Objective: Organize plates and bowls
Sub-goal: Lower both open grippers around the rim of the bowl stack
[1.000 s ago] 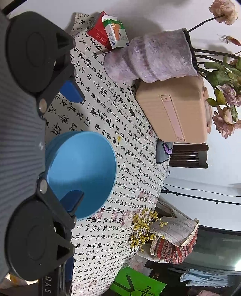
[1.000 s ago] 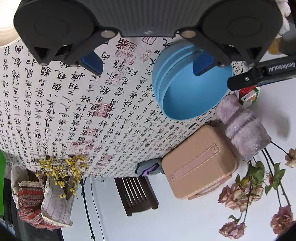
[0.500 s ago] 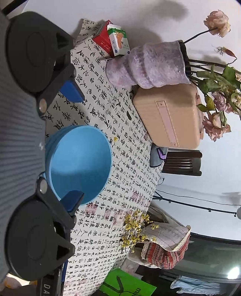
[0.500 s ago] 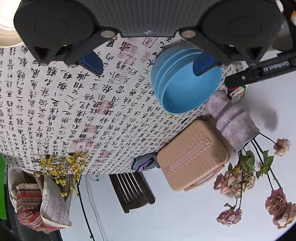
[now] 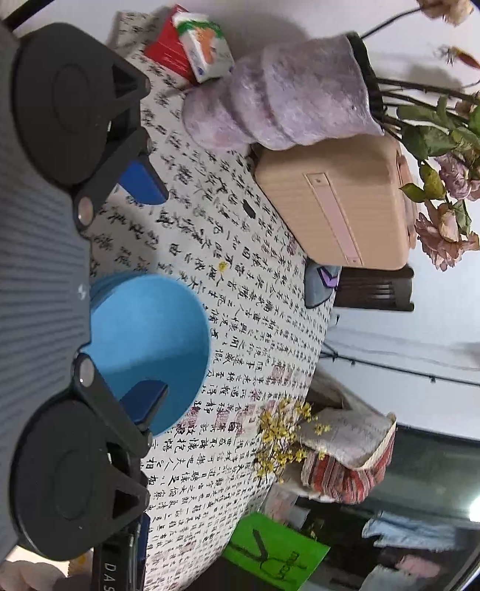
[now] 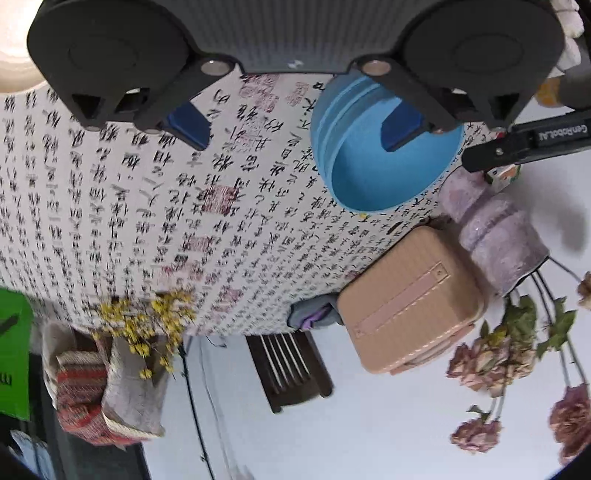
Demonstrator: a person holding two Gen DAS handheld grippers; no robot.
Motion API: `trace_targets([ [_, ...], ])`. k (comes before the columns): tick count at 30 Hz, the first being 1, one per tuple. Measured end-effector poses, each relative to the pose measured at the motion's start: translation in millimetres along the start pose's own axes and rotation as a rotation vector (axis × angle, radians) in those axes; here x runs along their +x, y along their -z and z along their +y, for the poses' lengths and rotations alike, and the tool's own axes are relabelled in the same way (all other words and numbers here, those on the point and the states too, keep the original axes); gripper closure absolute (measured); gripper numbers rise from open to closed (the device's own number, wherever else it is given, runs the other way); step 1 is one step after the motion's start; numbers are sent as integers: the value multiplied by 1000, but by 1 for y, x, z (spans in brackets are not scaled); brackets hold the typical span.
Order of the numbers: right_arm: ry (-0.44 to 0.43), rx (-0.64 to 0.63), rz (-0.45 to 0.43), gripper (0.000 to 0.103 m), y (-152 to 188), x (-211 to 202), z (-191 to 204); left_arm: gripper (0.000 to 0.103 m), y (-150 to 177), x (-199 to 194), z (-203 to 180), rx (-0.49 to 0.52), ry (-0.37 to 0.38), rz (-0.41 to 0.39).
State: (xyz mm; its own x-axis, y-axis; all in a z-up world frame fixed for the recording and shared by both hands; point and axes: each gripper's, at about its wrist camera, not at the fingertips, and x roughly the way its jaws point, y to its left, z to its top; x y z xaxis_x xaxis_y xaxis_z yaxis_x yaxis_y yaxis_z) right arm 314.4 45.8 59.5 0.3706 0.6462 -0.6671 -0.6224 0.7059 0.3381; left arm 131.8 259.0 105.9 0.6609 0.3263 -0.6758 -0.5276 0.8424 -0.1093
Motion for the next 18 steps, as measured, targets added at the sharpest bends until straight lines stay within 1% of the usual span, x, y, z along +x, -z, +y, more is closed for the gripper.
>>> trace_targets([
  [4,21,0,34,8,3,8,19,0,-5,15,16,34,52,59],
  [6,27,42,60,8,5,16,25,0,-5,20,19,54,80,86],
  [9,39,107,87,8,6,25,28,0,-8,30,25,56,120,123],
  [11,51,131,103,8,6,33,30,0,-11,38,26,68,132,139],
  [14,66,173,147,8,4,46,28,0,-17,50,28,71,158,170],
  [18,75,227,202,8,5,61,26,0,-22,70,29,62,188,233],
])
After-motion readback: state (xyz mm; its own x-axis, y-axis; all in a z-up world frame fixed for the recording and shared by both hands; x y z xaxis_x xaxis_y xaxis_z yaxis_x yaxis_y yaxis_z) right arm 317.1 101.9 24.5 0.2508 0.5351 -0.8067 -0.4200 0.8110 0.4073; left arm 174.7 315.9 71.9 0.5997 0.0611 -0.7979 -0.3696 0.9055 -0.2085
